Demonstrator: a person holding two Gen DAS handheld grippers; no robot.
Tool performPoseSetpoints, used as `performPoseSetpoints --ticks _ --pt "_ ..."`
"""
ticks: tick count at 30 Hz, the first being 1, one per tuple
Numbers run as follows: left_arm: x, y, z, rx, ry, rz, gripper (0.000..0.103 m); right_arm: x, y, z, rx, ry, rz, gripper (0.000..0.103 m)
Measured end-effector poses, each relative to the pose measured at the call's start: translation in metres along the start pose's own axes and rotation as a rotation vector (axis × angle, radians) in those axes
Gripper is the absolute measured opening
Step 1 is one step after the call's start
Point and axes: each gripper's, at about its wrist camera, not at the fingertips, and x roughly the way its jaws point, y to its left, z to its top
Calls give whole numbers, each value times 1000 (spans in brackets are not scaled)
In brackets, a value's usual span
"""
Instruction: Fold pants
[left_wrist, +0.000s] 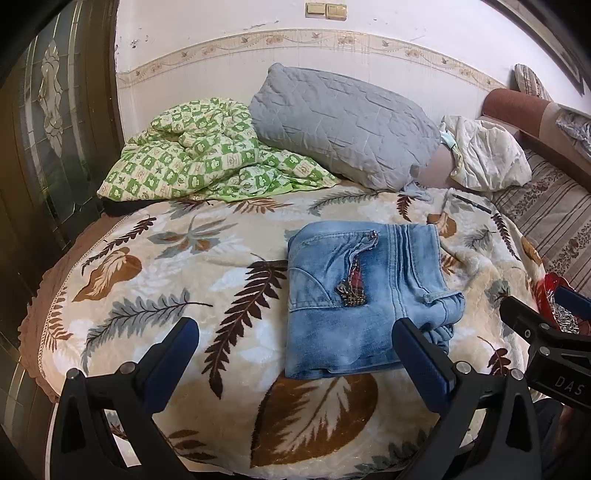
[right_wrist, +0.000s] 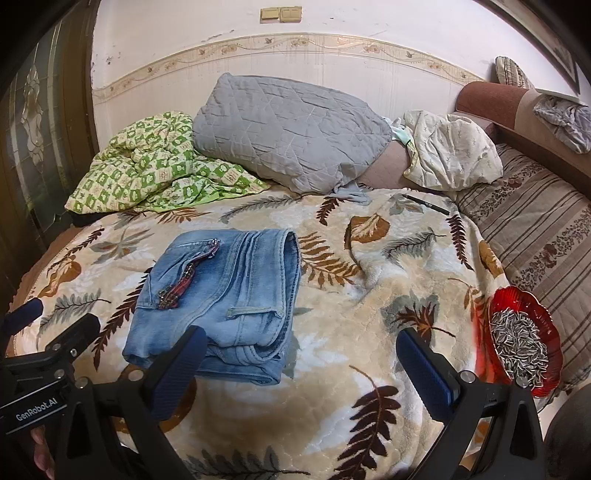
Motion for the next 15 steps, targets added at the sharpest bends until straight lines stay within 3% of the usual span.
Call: performPoseSetpoints --ticks 15 --pt "1 3 1 -9 7 -3 103 0 1 0 0 0 -3 103"
